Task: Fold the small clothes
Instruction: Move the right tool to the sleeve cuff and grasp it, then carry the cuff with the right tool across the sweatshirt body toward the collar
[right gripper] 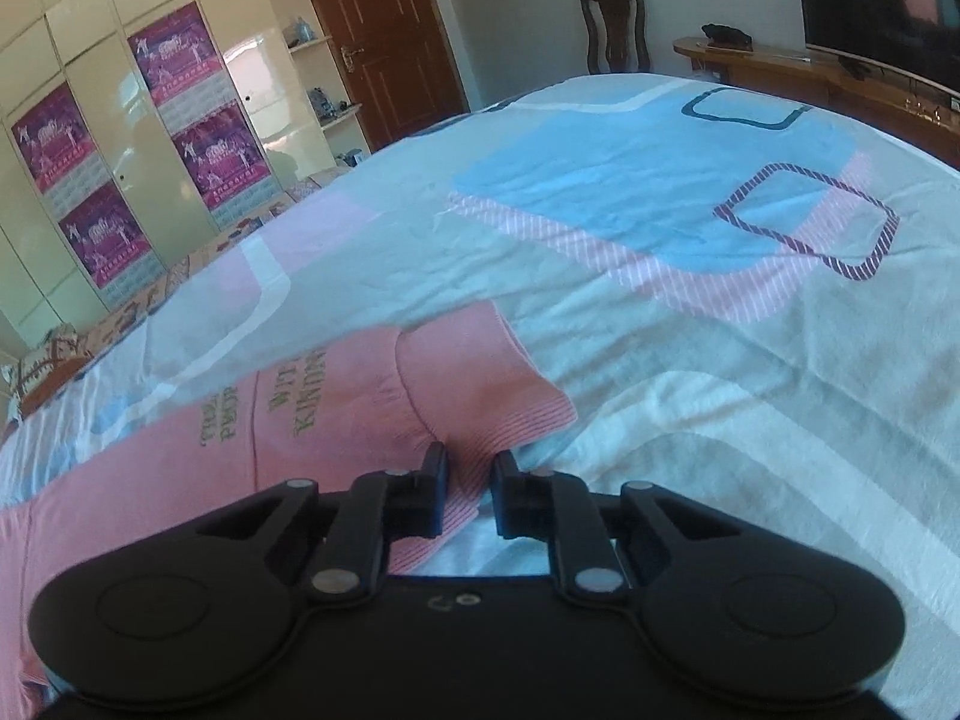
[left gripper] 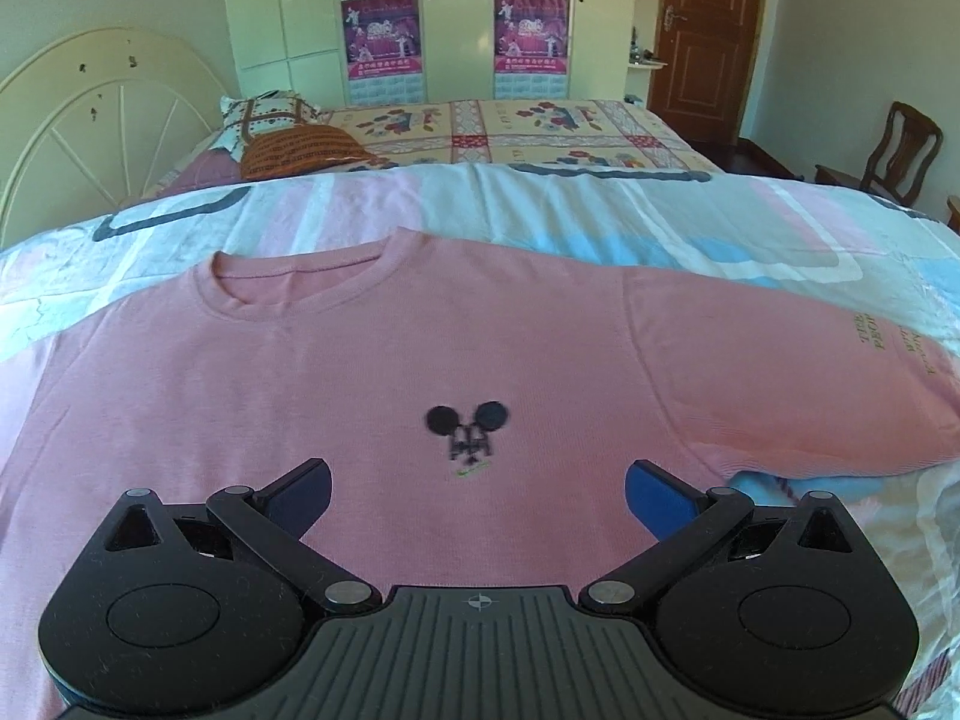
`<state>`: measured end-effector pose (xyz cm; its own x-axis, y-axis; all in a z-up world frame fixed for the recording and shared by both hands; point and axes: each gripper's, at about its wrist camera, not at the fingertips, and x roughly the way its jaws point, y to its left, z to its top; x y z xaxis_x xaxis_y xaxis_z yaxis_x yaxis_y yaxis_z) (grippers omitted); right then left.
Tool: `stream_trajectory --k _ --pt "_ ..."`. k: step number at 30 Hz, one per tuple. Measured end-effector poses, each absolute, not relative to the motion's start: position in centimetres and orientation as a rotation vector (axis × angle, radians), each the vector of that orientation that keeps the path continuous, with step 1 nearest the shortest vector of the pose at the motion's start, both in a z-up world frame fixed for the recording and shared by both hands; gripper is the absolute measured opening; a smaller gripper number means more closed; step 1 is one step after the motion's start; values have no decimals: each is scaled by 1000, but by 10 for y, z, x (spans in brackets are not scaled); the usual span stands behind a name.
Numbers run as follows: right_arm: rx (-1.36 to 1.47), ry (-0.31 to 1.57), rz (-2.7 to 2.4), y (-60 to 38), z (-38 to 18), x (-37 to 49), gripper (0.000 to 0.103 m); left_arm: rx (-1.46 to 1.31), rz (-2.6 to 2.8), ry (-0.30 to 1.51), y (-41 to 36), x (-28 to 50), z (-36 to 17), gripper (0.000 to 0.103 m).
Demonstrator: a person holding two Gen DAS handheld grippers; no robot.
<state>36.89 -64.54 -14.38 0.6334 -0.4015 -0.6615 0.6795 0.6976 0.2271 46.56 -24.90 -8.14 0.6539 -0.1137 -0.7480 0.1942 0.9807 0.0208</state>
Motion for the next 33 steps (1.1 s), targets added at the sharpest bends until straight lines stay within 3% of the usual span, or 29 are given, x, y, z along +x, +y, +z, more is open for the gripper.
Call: stream_trajectory --k 14,24,33 --pt "324 573 -604 -581 -102 400 9 59 -77 849 -123 490 -97 103" --pt "128 561 -269 -402 -76 486 8 4 14 808 -5 503 -106 103" --pt "-50 652 87 -213 -106 540 7 -50 61 818 84 501 -121 103"
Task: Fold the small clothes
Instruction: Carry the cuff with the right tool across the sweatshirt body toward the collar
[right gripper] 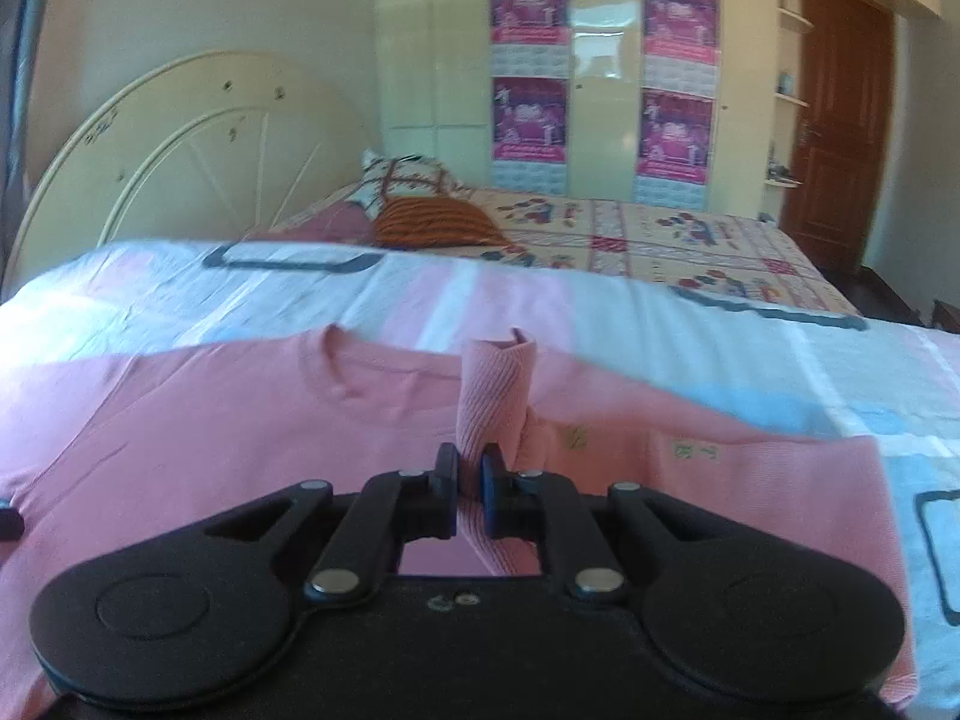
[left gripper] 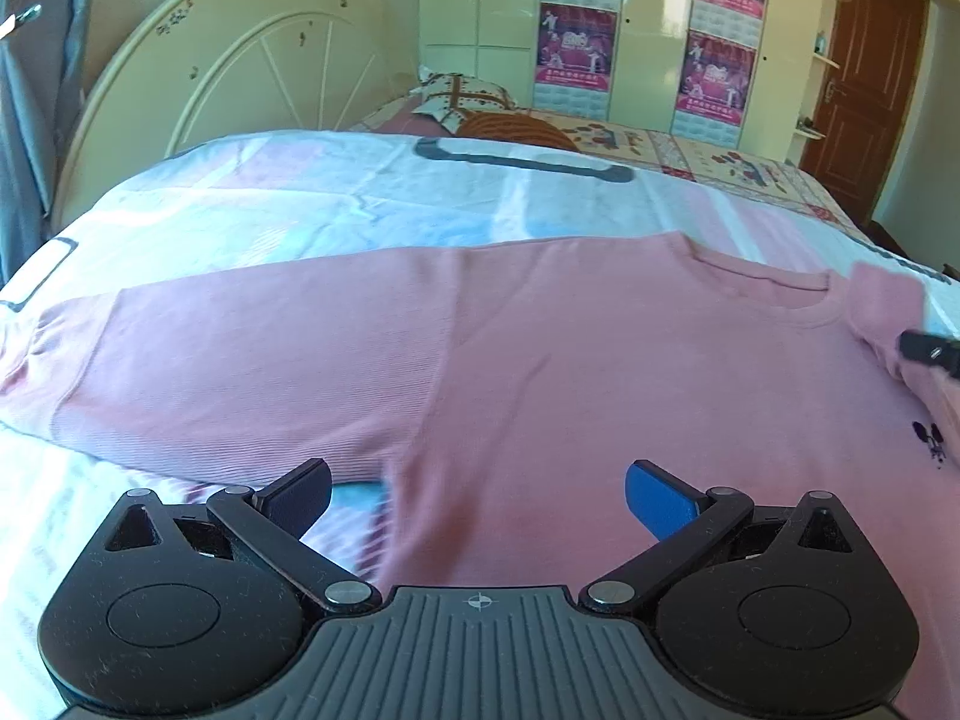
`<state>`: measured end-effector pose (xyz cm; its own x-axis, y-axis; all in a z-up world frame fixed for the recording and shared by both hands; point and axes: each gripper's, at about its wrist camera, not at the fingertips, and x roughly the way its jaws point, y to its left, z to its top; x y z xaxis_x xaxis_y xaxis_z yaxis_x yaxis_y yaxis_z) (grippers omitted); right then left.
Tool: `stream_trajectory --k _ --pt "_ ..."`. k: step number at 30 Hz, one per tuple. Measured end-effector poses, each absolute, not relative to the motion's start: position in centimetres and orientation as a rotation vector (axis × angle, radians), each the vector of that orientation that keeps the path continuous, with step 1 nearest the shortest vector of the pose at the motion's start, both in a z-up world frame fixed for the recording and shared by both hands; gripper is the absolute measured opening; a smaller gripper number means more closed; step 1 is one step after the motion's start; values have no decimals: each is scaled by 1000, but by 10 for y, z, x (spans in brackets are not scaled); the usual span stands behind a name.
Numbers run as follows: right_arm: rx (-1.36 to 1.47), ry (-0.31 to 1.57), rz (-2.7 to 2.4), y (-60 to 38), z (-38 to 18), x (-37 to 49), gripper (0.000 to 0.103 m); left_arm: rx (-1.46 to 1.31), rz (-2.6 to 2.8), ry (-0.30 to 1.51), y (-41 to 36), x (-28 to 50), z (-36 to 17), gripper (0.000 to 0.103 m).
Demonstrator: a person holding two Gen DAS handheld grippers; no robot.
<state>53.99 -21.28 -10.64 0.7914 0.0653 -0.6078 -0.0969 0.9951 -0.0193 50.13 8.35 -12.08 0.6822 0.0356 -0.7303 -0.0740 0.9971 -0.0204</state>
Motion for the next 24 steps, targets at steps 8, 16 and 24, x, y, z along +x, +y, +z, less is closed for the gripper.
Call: stream_trajectory --k 8,16,24 --pt "-195 783 203 -129 -150 538 25 -109 24 809 106 512 -132 103" --pt "-19 716 56 -190 -125 508 9 -169 -212 757 40 556 -134 102" --pt "126 654 -240 -303 -103 451 11 -25 -309 806 -57 608 -155 102"
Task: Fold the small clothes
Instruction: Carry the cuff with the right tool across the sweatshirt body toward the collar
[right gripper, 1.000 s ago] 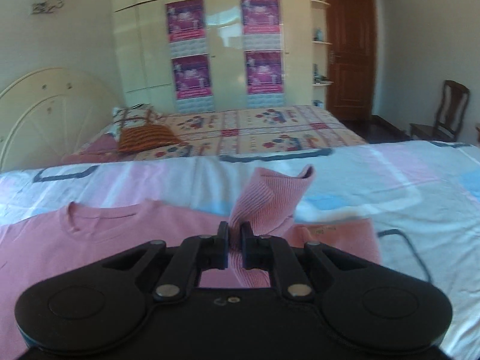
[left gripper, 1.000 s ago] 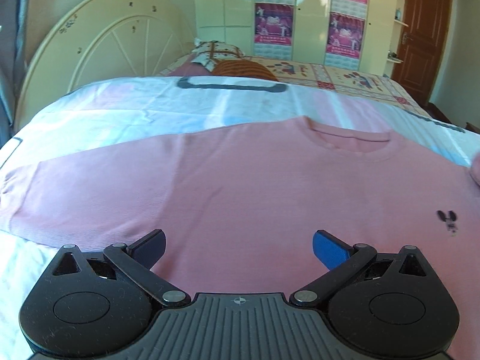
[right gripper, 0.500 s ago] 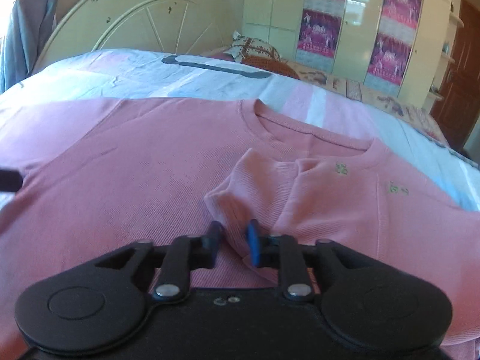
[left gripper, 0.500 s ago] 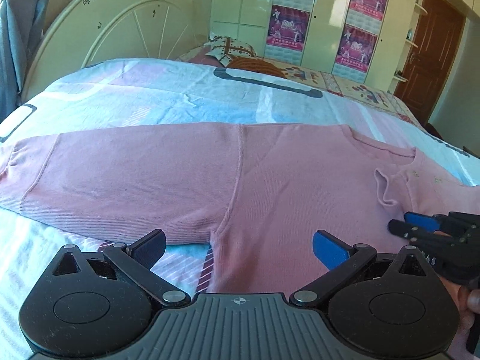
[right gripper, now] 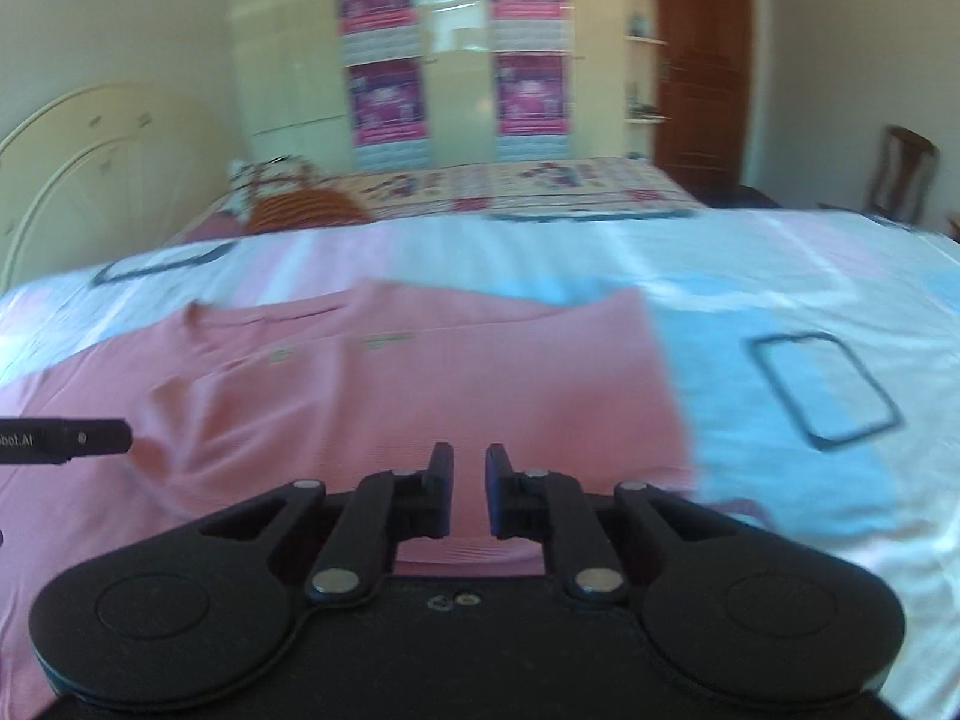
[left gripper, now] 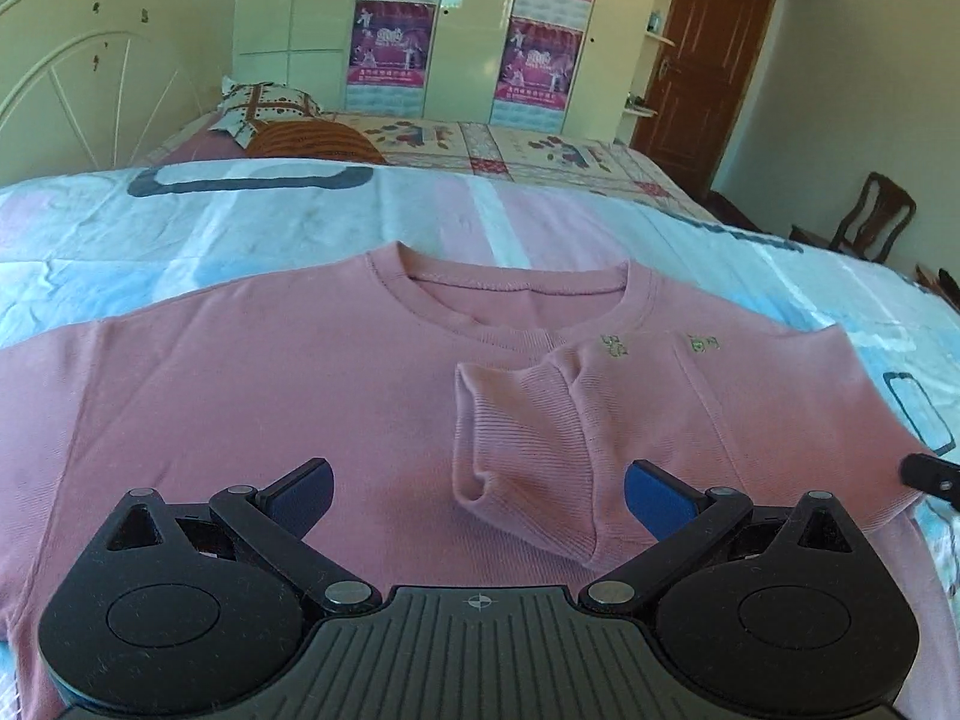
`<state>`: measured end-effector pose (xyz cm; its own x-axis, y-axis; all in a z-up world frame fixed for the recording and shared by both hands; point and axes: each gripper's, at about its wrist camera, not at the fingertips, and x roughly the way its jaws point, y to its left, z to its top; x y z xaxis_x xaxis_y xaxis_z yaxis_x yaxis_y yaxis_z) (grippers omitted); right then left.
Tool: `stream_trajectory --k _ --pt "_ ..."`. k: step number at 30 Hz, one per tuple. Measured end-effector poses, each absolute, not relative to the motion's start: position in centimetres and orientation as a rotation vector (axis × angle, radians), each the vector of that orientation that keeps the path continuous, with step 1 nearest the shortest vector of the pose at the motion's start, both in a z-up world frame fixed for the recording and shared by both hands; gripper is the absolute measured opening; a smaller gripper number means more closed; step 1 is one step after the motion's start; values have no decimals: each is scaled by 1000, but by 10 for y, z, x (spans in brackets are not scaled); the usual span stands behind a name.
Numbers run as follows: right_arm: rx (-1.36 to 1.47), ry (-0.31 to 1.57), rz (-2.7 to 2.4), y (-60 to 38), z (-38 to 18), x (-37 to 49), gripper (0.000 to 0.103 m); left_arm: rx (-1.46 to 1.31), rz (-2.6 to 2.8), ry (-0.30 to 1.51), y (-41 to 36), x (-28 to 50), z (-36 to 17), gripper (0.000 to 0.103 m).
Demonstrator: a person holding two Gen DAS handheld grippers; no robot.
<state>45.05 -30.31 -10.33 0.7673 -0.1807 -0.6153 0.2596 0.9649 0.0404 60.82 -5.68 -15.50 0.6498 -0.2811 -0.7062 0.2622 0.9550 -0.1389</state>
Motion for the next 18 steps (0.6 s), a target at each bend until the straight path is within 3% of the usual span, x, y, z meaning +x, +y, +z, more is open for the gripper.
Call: stream_trajectory --k 4,6,8,11,13,18 --pt "196 640 -388 -347 -105 432 11 -59 -330 862 -75 617 -164 98" --pt "236 642 -430 -363 -108 426 11 -38 -314 865 -87 613 -170 67" --pt "268 642 -450 -375 -109 420 11 -26 -318 847 -94 613 -169 54" --pt "295 651 -441 -381 -110 418 15 -50 -345 833 -91 614 -167 16" --pt "303 656 -432 -383 -110 417 15 -83 -356 802 -81 613 -158 11" --pt "304 658 -400 -379 -107 422 15 -69 -322 728 -50 605 -138 11"
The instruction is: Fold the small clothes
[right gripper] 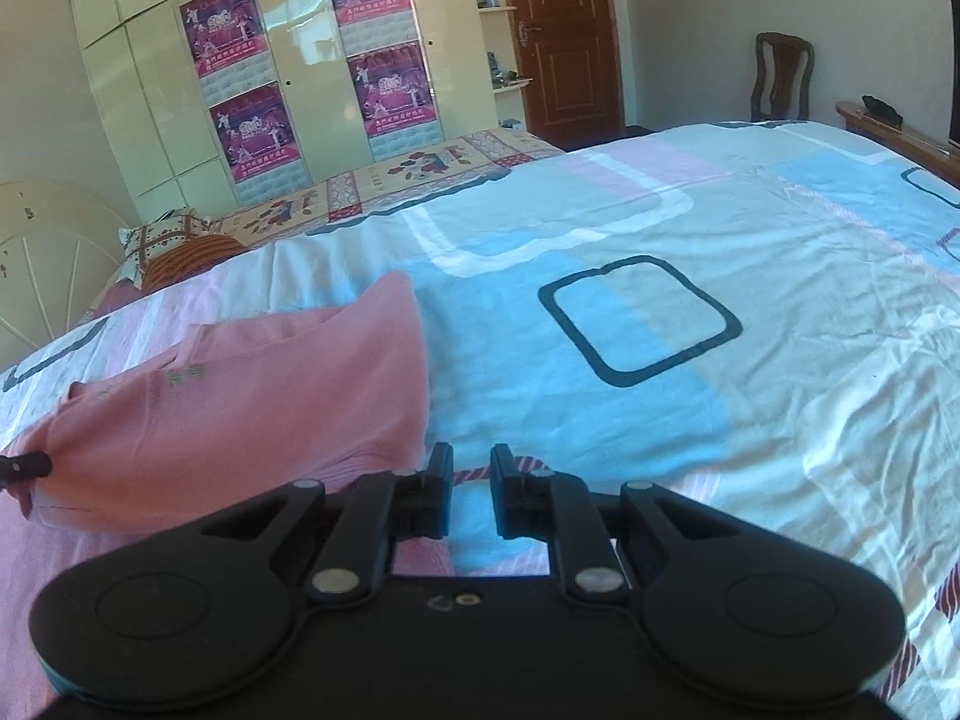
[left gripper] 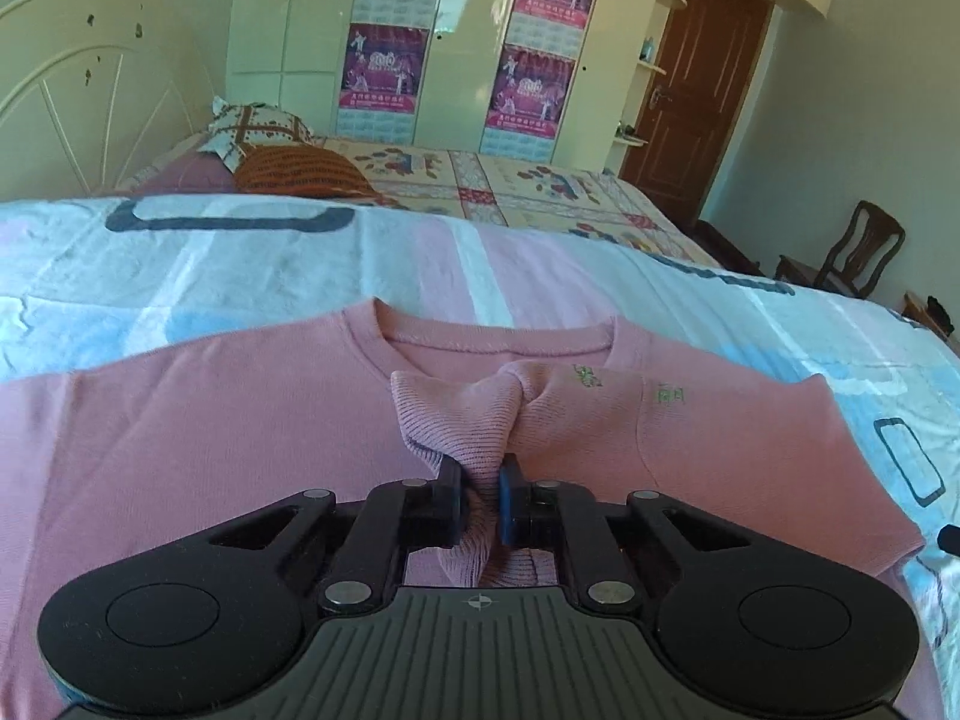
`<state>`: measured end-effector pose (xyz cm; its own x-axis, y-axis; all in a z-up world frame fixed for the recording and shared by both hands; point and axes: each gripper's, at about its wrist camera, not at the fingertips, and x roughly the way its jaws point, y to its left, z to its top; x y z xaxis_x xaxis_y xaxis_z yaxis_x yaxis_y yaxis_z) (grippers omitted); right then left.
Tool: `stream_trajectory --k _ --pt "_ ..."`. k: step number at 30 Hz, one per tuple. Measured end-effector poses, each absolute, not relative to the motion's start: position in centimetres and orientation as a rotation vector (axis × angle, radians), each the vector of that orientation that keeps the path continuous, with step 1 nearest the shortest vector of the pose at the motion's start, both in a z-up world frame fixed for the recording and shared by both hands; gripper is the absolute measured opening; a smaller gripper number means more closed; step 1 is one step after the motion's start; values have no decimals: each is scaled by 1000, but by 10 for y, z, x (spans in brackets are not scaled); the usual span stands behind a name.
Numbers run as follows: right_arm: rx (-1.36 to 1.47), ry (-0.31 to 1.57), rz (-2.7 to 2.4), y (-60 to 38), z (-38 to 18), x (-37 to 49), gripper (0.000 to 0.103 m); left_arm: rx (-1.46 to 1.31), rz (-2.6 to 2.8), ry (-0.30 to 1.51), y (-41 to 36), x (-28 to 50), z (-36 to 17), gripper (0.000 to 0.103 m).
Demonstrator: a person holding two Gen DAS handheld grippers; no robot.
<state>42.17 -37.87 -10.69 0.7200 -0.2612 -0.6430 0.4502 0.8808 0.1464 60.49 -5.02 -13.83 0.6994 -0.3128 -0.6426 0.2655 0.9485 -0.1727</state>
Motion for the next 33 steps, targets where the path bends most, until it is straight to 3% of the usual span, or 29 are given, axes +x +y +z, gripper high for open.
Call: stream_trajectory --k 7,8,9,10,12,14,17,18,19,20,21,22,23,25,30,31,32,33 --pt "283 699 -318 -369 -115 439 16 -56 -308 785 -29 609 -158 13" --pt "273 706 -312 -367 -117 442 16 -42 -293 782 -30 608 -159 19" --pt "268 716 -305 -366 -119 445 16 -34 -277 779 -29 607 -160 42" --pt "263 726 -302 -365 -121 447 16 -36 -252 760 -28 606 -160 71" --pt "252 722 -305 -365 -122 450 16 -58 -219 721 -21 607 -158 84" --pt "247 712 -302 -368 -121 455 17 -86 -221 731 -16 616 -159 84" --pt "258 669 -293 -379 -118 474 20 -120 -232 757 -12 635 -166 82" --pt "279 651 -287 -386 -117 482 22 -129 -232 773 -12 642 -170 69" --pt "303 633 -283 -393 -116 491 35 -144 -235 793 -12 648 -174 60" --pt "331 610 -287 -402 -116 500 57 -160 -237 792 -12 652 -177 57" --pt "355 591 -289 -411 -117 508 64 -170 -252 787 -12 654 -178 36" --pt "385 590 -284 -419 -120 517 57 -174 -270 794 -15 657 -180 15" --pt "430 606 -269 -429 -124 527 39 -182 -280 793 -16 658 -180 13" --pt "538 649 -238 -447 -138 545 25 -162 -283 772 -21 655 -180 10" --pt "607 679 -153 -457 -153 572 27 -194 -296 703 -14 639 -176 9" --pt "593 688 -124 -455 -153 576 20 -200 -300 692 -12 638 -176 9" --pt "546 695 -125 -451 -152 579 4 -194 -291 681 -11 636 -176 9" --pt "444 708 -199 -445 -150 581 4 -179 -268 684 -12 637 -176 9"
